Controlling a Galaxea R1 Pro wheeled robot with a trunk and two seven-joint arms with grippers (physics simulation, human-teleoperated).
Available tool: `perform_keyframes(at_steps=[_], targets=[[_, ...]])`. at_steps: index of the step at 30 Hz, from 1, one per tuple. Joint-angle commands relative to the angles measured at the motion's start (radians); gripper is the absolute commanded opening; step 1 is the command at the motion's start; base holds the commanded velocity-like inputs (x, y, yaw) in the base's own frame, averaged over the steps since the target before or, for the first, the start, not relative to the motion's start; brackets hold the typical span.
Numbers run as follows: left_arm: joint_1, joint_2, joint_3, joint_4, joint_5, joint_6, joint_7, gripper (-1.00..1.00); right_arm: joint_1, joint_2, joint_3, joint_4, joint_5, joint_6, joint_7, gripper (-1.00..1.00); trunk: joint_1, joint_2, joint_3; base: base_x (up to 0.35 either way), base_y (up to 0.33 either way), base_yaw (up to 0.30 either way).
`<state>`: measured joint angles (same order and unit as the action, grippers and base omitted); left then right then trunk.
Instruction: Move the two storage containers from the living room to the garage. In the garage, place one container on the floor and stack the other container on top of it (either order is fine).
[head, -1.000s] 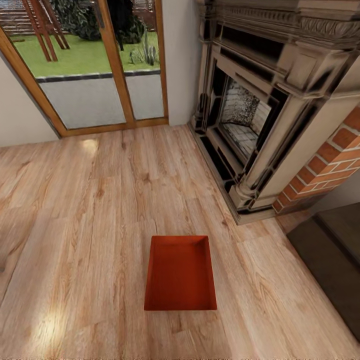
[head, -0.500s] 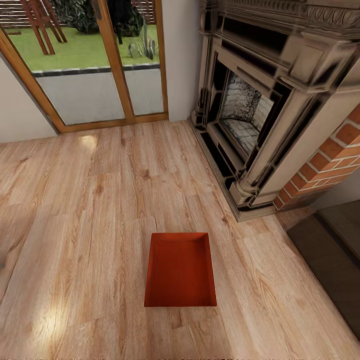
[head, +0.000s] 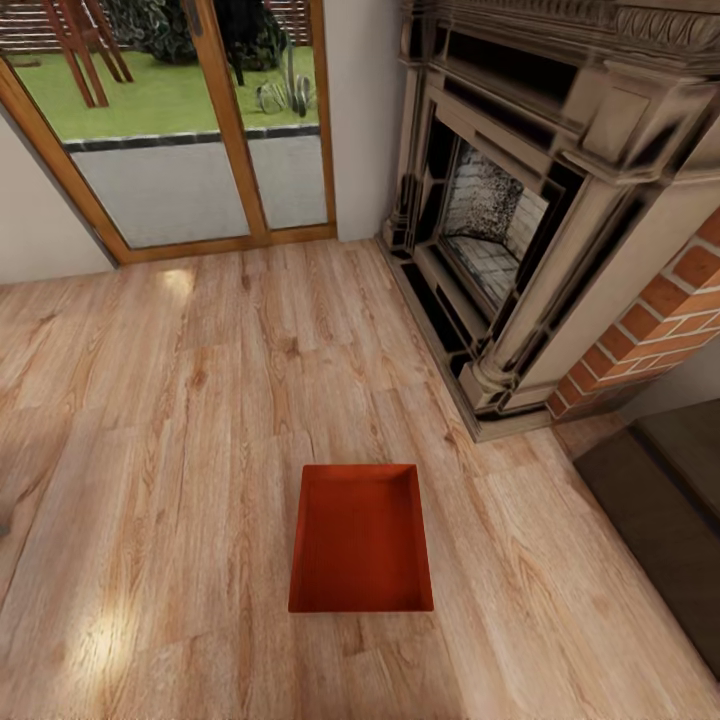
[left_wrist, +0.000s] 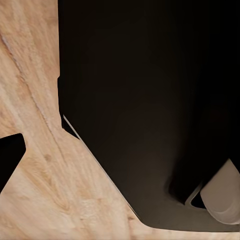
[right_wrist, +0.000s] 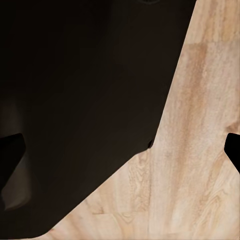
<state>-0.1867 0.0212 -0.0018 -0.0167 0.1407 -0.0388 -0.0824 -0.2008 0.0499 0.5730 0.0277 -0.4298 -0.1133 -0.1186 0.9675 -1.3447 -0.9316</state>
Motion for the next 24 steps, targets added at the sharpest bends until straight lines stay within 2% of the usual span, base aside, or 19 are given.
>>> perform_keyframes(at_steps=[1, 24], targets=[[0.000, 0.000, -0.001, 0.001, 0.010, -0.003, -0.005, 1.00, -0.001, 0.001, 0.008, 0.003, -0.009, -0.006, -0.001, 1.00, 0.000, 0.000, 0.000, 0.000, 0.000, 0.000], [0.000, 0.000, 0.000, 0.001, 0.010, -0.003, -0.005, 1.00, -0.001, 0.001, 0.008, 0.003, -0.008, -0.001, -0.002, 1.00, 0.000, 0.000, -0.003, 0.000, 0.000, 0.000]])
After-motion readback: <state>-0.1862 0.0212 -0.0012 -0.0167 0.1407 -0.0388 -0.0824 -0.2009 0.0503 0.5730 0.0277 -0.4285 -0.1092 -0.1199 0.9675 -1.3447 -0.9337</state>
